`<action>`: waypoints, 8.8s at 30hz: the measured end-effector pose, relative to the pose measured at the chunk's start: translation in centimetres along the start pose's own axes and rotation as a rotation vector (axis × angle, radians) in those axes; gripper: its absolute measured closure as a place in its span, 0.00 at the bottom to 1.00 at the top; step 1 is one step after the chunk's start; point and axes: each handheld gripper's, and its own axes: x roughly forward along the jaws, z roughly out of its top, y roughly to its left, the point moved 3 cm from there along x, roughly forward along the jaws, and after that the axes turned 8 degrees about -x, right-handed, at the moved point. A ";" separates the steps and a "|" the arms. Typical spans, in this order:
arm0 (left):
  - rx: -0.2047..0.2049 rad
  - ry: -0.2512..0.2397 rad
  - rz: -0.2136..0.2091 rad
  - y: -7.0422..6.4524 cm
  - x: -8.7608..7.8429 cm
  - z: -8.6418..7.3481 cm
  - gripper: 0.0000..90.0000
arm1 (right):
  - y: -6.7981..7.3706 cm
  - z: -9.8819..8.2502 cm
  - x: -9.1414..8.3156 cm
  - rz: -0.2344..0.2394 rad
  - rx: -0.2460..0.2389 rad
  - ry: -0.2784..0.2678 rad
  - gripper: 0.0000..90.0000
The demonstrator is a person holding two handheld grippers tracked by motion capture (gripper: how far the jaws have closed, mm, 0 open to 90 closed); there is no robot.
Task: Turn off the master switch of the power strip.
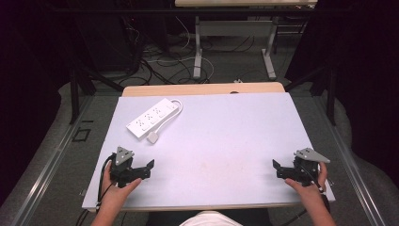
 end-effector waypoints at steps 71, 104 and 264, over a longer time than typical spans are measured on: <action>-0.047 -0.026 -0.085 -1.5 2.7 11.2 0.45 | 0.1 0.0 0.0 -0.004 -0.009 0.000 0.00; -0.089 0.005 -0.099 -1.5 6.0 15.8 0.66 | 0.1 0.0 0.2 -0.007 -0.010 -0.004 0.00; -0.144 0.200 0.090 1.8 21.7 18.1 1.00 | 0.1 -0.3 -2.0 -0.038 0.028 -0.030 0.00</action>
